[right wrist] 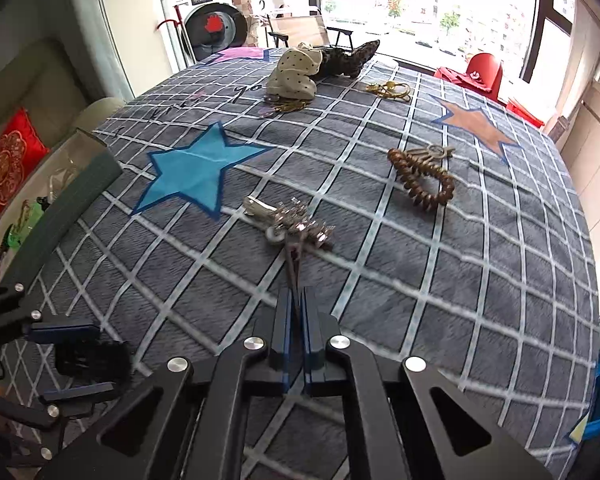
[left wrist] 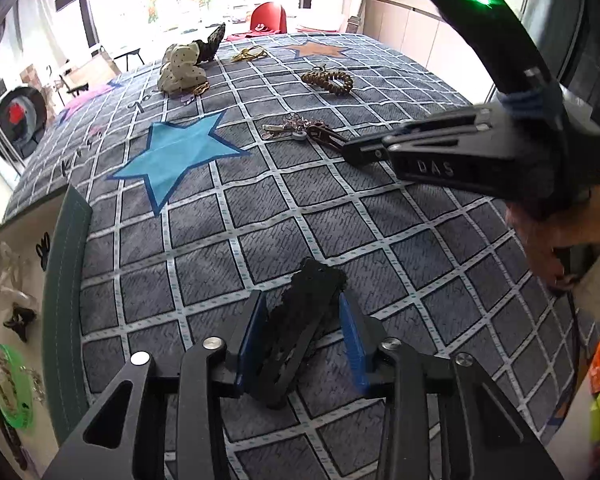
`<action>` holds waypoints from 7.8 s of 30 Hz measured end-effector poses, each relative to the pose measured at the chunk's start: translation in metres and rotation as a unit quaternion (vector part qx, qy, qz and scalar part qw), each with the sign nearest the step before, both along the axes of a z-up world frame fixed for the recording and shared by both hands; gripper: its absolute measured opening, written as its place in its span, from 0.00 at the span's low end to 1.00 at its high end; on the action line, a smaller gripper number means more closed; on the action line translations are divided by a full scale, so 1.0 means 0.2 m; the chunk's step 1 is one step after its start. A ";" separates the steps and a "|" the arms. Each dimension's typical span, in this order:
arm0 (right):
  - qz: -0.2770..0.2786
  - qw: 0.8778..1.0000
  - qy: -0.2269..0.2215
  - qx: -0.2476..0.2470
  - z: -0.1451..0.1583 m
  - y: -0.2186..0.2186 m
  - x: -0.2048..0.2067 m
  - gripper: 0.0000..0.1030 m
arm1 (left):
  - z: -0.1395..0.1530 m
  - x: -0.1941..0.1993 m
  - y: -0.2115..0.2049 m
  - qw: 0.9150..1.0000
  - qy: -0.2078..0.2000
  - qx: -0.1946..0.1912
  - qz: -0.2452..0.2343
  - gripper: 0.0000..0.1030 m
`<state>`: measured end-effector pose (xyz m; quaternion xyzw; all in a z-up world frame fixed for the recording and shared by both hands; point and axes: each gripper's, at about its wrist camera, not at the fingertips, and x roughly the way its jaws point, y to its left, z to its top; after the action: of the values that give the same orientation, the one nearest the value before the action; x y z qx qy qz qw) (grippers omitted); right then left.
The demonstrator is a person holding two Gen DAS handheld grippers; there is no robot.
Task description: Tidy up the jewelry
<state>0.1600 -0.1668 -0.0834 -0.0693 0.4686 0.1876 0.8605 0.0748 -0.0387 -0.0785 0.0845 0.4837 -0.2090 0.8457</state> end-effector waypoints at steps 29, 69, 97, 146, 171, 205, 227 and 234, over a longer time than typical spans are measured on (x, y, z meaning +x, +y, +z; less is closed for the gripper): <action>-0.079 0.991 0.052 0.097 0.09 0.02 -0.50 0.02 | 0.10 -0.27 0.16 0.998 -0.004 -0.031 0.058 0.32; 0.038 0.992 0.051 0.111 0.36 0.94 -0.36 0.02 | 0.34 -0.28 1.21 0.964 -0.084 -0.044 0.247 0.32; 0.010 0.991 0.106 0.077 0.10 1.22 0.13 0.02 | 0.01 0.30 1.46 0.960 0.007 0.001 0.280 0.32; 0.017 0.993 0.089 0.073 0.25 1.08 -0.52 0.52 | 0.27 -0.44 1.28 0.941 -0.032 0.014 0.336 0.78; 0.028 0.997 0.040 0.054 0.35 1.08 -0.90 0.79 | 0.32 -0.82 1.22 0.926 -0.072 0.048 0.369 1.00; 0.003 0.997 -0.070 0.023 0.58 1.06 -1.09 1.00 | 0.46 -0.96 1.16 0.913 -0.089 0.047 0.395 1.00; -0.003 0.998 -0.061 0.027 0.55 1.04 -1.03 1.00 | 0.43 -0.92 1.17 0.912 -0.078 0.050 0.399 1.00; -0.004 0.998 -0.061 0.027 0.55 1.04 -1.03 1.00 | 0.42 -0.90 1.17 0.912 -0.076 0.051 0.400 1.00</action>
<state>-0.0452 0.0405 0.0260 -0.0558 0.4107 0.1922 0.8895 -0.1059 0.1960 0.0059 -0.0571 0.4210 0.1785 0.8875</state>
